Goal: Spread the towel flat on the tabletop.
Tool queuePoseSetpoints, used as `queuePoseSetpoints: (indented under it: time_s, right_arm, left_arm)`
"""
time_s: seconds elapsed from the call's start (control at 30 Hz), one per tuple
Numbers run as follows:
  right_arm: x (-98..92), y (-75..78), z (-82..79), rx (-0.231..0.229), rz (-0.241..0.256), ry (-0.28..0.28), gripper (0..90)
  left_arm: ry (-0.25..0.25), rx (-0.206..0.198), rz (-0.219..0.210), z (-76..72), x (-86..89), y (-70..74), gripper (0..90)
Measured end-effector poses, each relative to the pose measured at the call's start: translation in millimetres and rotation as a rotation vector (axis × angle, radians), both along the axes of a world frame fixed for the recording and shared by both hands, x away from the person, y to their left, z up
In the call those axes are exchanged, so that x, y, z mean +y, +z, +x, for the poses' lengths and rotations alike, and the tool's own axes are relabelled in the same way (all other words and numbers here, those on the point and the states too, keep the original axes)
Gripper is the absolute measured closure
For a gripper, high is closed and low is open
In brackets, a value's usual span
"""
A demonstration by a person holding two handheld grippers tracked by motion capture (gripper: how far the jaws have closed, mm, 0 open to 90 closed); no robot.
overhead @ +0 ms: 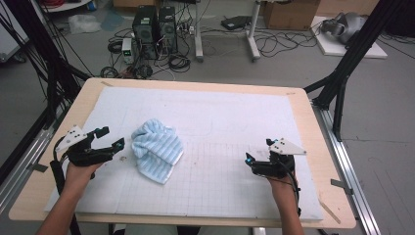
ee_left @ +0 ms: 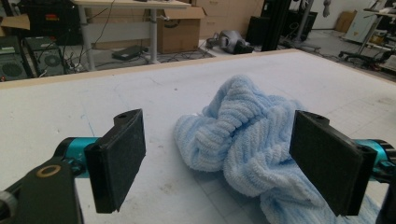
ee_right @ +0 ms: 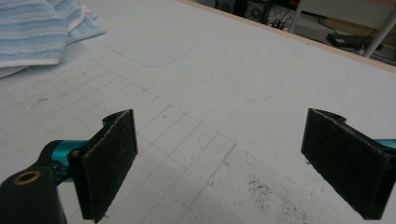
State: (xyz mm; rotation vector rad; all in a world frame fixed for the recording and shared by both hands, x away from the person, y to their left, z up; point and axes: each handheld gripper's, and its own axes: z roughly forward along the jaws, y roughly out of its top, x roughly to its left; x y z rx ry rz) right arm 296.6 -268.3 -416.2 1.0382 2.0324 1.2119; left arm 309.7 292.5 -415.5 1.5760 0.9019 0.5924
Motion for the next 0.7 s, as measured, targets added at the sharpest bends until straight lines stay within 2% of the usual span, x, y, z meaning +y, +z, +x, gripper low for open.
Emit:
queuePoseSetpoints:
  time_s: [0.47, 0.7]
  right_arm:
    - [-3.8, -2.7, 0.0, 0.002, 0.025, 0.004, 9.8]
    - [-2.6, -1.9, -1.0, 0.005, 0.032, -0.002, 9.8]
  left_arm:
    - [-0.013, 0.029, 0.003, 4.0, 0.9, -6.4, 19.2]
    - [-0.023, 0.030, -0.006, 3.7, 1.7, -6.1, 19.3]
